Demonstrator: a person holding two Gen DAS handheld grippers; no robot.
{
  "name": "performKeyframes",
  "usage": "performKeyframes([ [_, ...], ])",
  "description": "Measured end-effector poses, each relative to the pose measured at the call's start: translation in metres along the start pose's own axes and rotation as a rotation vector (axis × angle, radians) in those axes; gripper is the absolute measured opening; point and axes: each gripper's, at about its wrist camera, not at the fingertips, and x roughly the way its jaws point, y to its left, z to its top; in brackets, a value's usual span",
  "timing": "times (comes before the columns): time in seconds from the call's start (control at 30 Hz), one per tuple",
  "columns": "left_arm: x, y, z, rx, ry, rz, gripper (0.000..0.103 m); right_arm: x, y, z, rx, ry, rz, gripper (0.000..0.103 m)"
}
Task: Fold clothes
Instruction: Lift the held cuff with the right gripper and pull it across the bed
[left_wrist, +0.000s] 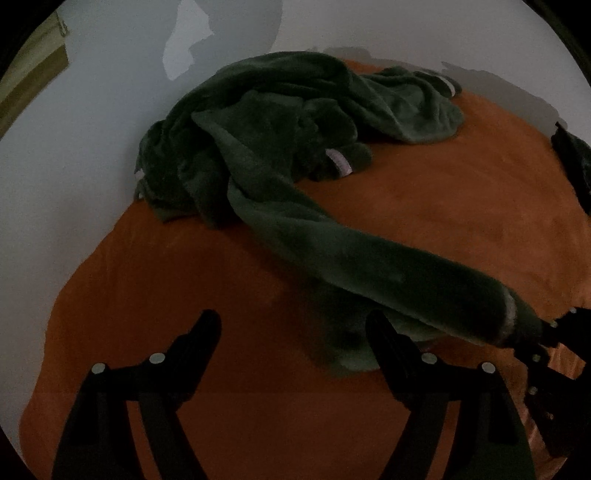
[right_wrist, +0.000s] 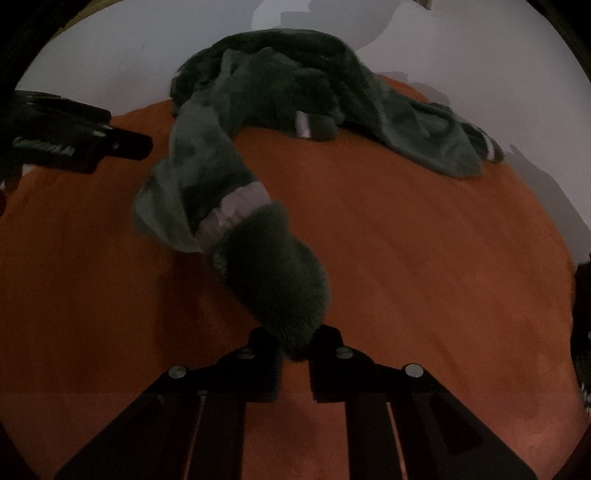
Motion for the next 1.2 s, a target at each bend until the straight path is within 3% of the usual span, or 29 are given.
performKeyframes([
  [0.1, 0.0, -0.005, 0.0, 0.002, 0.0, -0.02, 0.082, -0.013, -0.014, -0.015, 0.044, -0.019, -0.058, 0.009],
  [0.37, -0.003, -0.039, 0.007, 0.034, 0.001, -0.089, 0.082, -0.042, -0.052, -0.047, 0.207, 0.003, -0.075, 0.009],
  [0.8, -0.003, -0.092, 0.037, -0.024, 0.011, -0.285, 0.082, -0.112, -0.069, -0.094, 0.265, -0.018, -0.133, 0.009],
  [1.2, 0.001, -0.166, 0.05, 0.005, 0.031, -0.403, 0.083, -0.166, -0.109, -0.162, 0.369, 0.019, -0.256, 0.008],
])
